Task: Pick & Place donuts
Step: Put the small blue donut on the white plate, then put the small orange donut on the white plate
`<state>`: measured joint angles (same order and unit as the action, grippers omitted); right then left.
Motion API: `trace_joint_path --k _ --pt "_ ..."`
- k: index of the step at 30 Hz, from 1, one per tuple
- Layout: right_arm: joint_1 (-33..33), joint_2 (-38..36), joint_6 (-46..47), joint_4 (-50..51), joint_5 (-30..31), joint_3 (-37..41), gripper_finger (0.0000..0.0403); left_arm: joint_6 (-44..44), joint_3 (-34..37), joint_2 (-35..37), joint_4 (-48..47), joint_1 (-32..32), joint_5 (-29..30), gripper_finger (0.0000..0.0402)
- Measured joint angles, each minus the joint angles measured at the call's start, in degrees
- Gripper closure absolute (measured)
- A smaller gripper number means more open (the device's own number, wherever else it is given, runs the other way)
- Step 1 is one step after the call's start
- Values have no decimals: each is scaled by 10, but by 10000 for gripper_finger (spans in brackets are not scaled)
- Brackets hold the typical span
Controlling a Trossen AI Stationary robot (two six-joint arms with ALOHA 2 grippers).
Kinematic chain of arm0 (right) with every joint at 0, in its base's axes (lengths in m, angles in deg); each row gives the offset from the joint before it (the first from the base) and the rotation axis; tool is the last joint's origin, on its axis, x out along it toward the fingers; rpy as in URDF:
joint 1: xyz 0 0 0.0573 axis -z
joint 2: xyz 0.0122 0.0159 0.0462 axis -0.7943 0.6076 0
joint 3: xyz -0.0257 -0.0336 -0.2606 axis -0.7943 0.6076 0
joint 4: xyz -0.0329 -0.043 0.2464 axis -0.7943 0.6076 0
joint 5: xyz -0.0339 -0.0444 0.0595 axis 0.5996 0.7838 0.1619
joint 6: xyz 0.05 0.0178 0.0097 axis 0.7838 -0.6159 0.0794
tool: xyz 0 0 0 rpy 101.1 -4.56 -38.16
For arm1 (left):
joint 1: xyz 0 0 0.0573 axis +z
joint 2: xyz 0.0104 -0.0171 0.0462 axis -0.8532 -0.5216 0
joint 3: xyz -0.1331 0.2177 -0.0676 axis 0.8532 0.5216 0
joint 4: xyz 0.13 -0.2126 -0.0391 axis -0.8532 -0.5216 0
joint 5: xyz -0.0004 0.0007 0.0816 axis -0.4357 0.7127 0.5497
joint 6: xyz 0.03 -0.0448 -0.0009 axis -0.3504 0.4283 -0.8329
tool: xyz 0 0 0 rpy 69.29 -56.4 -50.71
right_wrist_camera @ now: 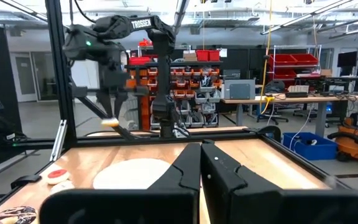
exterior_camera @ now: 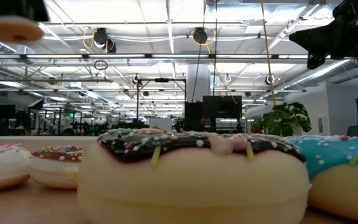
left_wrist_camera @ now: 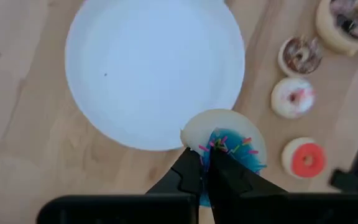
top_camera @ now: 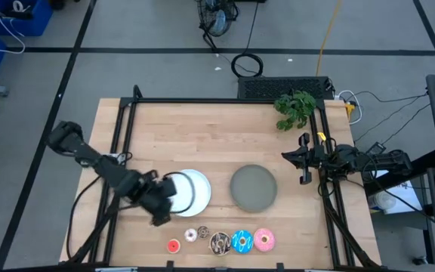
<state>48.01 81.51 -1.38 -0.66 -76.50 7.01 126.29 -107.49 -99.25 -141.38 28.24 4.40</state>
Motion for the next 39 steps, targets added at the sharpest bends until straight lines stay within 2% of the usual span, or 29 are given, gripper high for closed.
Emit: trace_joint_path --k 3,10,13,19,22,26,34,39 --pt "0 0 -7 0 0 0 403 -81 0 -28 23 66 -17 395" --pt "0 0 -11 0 0 0 403 -246 0 -115 66 191 -33 368" --pt "0 0 -16 2 0 0 403 -285 0 -154 94 214 -51 369" --pt "0 0 -25 3 0 0 403 -324 0 -217 89 232 -63 394" --pt "0 0 -26 3 0 0 403 -336 0 -230 101 232 -70 386" --pt "0 0 -26 0 0 0 403 -343 0 -233 106 228 -89 326" --pt "0 0 -26 -2 0 0 403 -327 -24 -220 71 219 -66 156" --pt "0 0 -26 -3 0 0 403 -323 -83 -219 15 219 -53 100"
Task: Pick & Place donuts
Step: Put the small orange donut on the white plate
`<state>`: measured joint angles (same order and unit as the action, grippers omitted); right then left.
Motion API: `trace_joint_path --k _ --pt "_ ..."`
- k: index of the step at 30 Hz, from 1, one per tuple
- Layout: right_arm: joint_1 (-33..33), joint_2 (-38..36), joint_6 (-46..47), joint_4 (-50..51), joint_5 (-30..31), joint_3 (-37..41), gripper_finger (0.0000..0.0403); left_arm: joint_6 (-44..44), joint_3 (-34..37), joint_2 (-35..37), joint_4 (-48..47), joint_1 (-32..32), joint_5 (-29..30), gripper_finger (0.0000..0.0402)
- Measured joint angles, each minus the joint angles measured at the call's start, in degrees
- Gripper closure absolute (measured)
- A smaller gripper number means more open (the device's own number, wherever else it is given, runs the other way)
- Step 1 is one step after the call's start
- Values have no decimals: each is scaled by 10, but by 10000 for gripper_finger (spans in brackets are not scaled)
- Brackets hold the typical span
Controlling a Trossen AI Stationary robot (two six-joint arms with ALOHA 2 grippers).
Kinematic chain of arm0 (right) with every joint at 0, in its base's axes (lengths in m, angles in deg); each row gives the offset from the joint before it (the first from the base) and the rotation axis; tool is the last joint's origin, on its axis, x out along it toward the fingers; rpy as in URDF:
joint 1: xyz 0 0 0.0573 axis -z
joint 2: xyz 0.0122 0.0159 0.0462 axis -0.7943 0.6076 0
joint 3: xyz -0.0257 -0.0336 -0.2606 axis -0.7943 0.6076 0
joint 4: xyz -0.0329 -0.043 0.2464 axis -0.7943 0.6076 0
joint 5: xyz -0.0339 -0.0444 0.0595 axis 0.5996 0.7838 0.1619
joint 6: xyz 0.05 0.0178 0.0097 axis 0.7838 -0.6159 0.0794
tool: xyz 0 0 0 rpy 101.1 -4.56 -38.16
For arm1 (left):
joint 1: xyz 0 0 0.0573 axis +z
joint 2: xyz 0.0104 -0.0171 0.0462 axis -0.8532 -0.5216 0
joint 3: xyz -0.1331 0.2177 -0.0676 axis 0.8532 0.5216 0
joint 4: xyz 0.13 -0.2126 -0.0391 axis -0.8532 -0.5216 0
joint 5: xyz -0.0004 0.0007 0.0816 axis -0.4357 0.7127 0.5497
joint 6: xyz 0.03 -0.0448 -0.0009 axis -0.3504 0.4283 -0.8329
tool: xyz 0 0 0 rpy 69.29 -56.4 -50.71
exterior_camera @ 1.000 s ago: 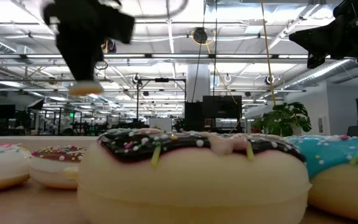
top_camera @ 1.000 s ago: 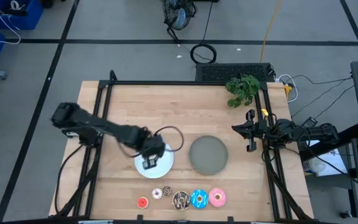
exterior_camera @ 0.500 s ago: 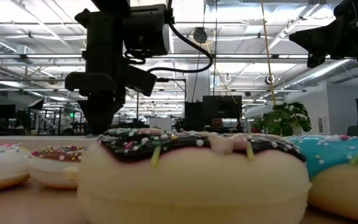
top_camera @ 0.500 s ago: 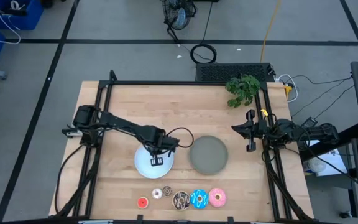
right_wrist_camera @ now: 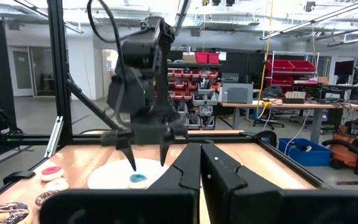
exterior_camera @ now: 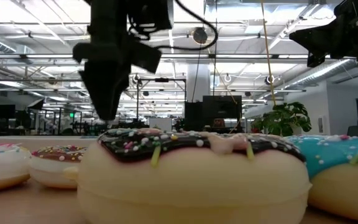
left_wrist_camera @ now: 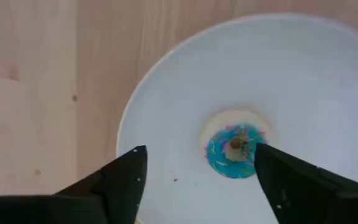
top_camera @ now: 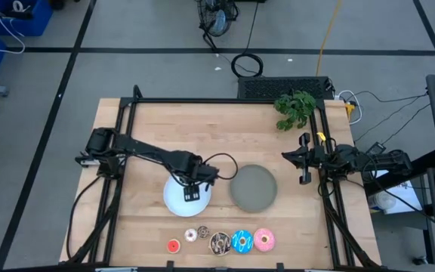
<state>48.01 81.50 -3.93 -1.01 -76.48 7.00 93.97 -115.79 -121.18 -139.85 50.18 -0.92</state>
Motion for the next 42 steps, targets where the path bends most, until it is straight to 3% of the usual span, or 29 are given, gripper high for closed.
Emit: trace_joint_path --k 5,9,15,21,33,42 --pt "0 0 0 4 0 0 403 16 -67 0 -68 -5 -23 94" --pt "0 0 0 9 0 0 403 14 -115 0 -157 -42 -30 129" --pt "0 0 0 13 0 0 403 37 -166 0 -238 -120 -2 246" --pt "0 0 0 12 3 0 403 64 -185 10 -235 -181 -2 386" --pt "0 0 0 8 1 0 403 177 -185 79 -186 -279 97 392" --pt "0 0 15 13 0 0 403 308 -184 63 -146 -302 130 381"
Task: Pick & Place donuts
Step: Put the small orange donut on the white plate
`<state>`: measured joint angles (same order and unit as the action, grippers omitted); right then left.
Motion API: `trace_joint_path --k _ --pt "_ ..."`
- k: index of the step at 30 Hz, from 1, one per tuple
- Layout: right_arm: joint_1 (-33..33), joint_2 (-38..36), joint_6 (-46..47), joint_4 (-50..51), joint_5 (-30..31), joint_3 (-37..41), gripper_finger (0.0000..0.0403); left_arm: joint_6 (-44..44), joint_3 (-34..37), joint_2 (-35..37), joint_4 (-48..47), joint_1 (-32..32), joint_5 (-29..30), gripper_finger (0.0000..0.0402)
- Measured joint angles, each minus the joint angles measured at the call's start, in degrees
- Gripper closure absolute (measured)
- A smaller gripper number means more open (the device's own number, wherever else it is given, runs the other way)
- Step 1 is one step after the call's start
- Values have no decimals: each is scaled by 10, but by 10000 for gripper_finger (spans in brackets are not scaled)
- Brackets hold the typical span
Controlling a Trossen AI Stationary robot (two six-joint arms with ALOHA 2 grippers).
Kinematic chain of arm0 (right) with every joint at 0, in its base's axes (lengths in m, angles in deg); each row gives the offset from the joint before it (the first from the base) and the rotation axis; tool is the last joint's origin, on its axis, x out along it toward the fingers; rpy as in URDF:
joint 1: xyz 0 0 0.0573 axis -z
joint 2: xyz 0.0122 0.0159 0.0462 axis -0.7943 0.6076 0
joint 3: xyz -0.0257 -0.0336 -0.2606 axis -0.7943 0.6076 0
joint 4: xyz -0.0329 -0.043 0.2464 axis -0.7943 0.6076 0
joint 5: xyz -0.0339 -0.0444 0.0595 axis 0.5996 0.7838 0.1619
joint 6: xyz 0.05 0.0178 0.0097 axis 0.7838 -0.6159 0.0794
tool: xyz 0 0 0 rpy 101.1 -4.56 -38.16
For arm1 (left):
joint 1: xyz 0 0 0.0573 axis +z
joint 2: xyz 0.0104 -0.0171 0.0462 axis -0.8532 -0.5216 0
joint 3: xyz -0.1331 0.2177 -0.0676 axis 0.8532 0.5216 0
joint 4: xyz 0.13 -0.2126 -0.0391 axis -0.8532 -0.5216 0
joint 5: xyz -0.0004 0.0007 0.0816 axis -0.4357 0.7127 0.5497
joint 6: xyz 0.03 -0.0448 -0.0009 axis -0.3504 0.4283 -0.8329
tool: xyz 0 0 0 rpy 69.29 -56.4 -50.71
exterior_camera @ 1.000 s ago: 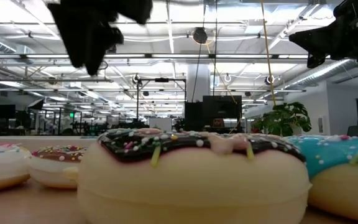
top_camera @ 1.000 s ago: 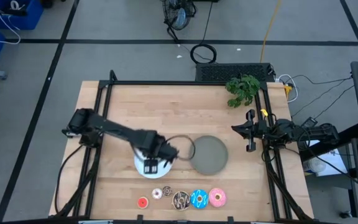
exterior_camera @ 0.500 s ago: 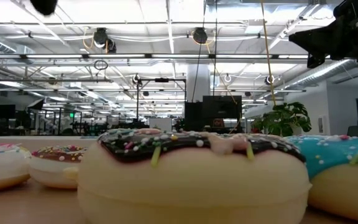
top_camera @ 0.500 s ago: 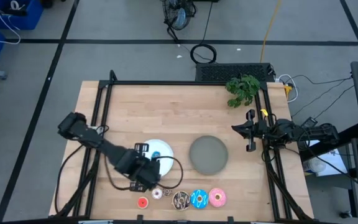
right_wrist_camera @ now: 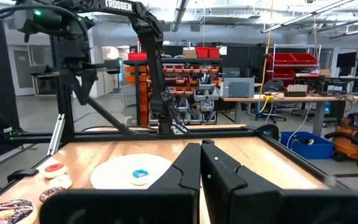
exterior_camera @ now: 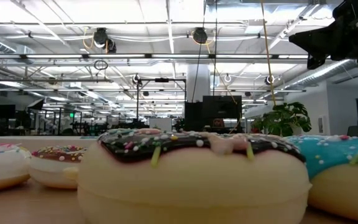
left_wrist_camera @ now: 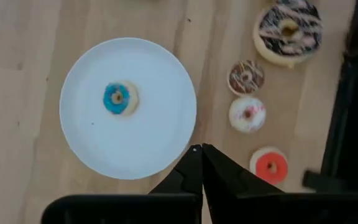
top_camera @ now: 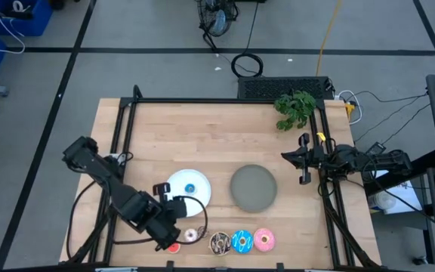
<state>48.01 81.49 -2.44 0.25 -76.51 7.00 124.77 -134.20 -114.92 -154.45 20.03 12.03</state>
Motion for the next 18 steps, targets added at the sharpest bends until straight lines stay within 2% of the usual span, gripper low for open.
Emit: trace_joint_path --k 9,13,18 --pt "0 0 0 14 -1 0 403 12 0 -77 31 -43 -18 307" --pt "0 0 -5 19 -1 0 403 -27 1 -120 95 -67 -70 276" --pt "0 0 -14 18 -1 0 403 -46 1 -156 171 -89 -106 266"
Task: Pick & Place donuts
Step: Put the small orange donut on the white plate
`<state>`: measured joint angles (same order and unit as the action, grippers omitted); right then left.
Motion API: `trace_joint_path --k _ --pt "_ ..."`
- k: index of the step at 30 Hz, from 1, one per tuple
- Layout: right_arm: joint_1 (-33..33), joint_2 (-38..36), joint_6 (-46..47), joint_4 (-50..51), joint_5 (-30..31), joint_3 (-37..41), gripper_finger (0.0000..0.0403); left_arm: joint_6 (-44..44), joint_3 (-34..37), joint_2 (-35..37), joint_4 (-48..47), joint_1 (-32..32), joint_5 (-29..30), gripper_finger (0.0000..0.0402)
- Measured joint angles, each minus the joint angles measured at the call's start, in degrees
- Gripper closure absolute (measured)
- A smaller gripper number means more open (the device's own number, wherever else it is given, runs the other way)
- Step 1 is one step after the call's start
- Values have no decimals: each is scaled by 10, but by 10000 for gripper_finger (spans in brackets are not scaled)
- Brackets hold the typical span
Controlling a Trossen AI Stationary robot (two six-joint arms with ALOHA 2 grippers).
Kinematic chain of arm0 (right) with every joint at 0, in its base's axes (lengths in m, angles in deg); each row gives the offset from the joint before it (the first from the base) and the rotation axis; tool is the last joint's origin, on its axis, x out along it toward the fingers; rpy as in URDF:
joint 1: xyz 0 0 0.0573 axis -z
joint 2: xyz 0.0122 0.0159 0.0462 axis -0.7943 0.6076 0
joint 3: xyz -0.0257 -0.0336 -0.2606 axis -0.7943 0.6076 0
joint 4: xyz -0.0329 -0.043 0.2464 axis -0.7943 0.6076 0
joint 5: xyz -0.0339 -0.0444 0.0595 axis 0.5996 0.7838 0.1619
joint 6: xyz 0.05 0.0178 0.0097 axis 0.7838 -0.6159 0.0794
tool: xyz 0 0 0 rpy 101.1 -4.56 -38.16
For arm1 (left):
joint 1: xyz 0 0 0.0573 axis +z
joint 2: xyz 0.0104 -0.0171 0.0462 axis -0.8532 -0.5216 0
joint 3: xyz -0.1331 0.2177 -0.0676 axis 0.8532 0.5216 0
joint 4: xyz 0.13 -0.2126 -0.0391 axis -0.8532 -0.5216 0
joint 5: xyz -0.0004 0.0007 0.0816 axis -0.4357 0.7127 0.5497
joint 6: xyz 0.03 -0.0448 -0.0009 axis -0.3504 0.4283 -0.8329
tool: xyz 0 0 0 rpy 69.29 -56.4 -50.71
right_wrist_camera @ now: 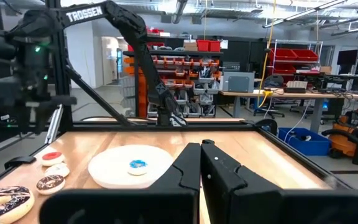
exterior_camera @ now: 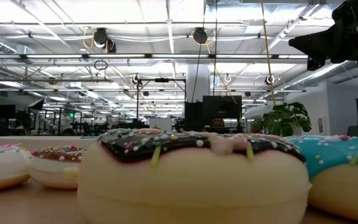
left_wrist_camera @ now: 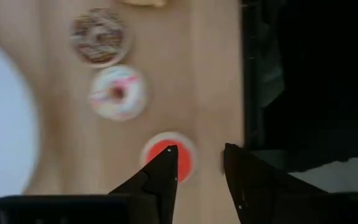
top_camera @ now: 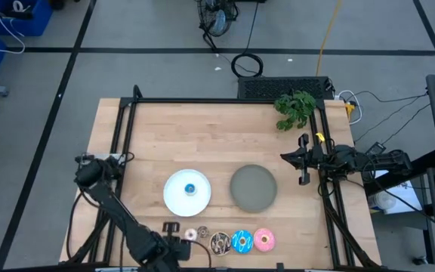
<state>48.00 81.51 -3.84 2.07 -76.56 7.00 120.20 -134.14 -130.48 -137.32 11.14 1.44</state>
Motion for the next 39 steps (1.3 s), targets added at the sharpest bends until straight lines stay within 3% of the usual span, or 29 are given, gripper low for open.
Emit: trace_joint_path --k 12,25,39 --pt "0 0 -1 -1 1 0 403 77 0 -47 -7 -20 18 260" --pt "0 0 -5 -1 1 0 403 89 0 -48 -22 -40 46 190" --pt "0 0 -5 -1 1 0 403 105 25 -49 -11 -40 47 233"
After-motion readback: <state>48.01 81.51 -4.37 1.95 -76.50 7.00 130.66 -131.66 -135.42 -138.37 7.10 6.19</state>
